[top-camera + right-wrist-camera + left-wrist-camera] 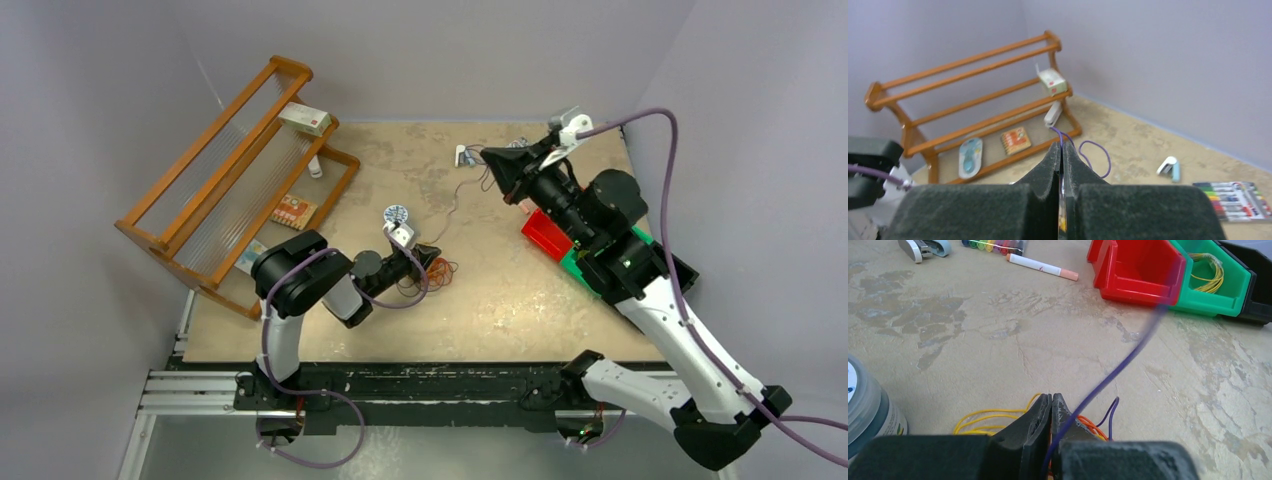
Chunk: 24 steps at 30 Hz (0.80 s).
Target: Untangle the cables
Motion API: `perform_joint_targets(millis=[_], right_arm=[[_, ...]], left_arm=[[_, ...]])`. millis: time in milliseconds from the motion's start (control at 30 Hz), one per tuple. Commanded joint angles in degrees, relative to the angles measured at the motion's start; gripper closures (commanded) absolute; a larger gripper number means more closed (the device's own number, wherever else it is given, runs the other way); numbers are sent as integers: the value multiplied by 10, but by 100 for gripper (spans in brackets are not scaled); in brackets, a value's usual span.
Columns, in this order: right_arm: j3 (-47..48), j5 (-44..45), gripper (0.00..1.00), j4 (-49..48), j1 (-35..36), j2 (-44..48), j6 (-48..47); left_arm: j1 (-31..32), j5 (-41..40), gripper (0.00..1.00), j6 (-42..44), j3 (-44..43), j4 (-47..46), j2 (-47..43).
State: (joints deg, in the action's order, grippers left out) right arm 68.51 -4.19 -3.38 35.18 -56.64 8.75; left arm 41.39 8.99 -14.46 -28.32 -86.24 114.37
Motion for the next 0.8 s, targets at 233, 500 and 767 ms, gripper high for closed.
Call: perform_joint_targets(millis=[233,500,767], right_arm=[[71,162,100,-57,-3,42,-68],[105,258,100,-42,-3,53,-120],[107,380,100,-48,-3,68,-158]], left_arm=[[2,1,84,-9,34,-57,10],[3,-4,84,-4,47,-49,3],[3,-12,78,0,57,-37,-10]])
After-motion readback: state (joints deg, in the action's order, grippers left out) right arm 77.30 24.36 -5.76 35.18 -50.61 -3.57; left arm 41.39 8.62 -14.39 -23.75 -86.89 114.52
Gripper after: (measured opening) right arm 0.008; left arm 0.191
